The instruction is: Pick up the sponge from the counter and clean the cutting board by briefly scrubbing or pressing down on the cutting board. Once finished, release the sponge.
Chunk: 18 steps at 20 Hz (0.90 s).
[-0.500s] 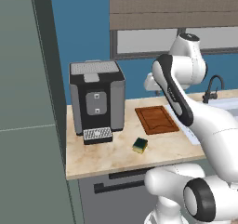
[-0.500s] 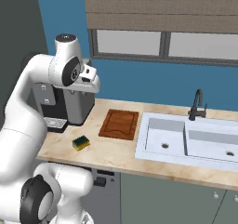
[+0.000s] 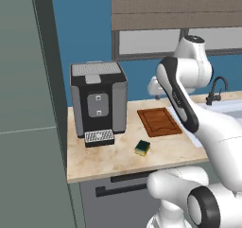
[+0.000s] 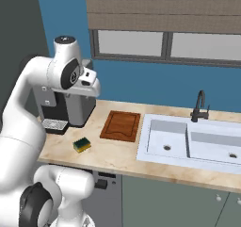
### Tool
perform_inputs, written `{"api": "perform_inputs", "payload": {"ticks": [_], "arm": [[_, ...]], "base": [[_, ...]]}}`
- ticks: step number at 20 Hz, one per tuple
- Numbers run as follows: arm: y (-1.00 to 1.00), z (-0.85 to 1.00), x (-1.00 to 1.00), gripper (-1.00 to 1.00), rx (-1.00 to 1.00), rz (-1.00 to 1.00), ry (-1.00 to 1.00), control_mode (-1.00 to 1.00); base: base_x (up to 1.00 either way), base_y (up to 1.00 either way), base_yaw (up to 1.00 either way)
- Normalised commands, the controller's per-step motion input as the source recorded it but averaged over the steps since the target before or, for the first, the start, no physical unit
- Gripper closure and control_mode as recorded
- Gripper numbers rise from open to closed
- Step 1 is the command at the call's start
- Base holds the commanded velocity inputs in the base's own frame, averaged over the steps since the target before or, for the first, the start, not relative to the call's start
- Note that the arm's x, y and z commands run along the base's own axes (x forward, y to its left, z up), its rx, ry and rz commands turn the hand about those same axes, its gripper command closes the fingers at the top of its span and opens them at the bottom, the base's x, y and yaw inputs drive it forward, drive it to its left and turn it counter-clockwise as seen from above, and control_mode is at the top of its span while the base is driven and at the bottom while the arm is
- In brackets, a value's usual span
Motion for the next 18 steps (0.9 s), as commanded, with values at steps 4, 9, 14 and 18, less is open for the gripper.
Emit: {"api": "perform_inputs", "payload": {"ticks": [4, 9, 14, 18], "arm": [[0.00, -0.10, -0.12, -1.00, 0.00, 0.00, 0.00, -1.00], [0.02, -0.09, -0.03, -1.00, 0.00, 0.00, 0.00, -1.00], [0.26, -0.15, 0.04, -1.00, 0.00, -0.06, 0.00, -1.00], [0.32, -0.25, 0.01, -1.00, 0.00, -0.09, 0.00, -1.00]], "base": [[0.00, 0.00, 0.00], [0.00, 0.00, 0.00], [0.00, 0.00, 0.00], [0.00, 0.00, 0.00]]}}
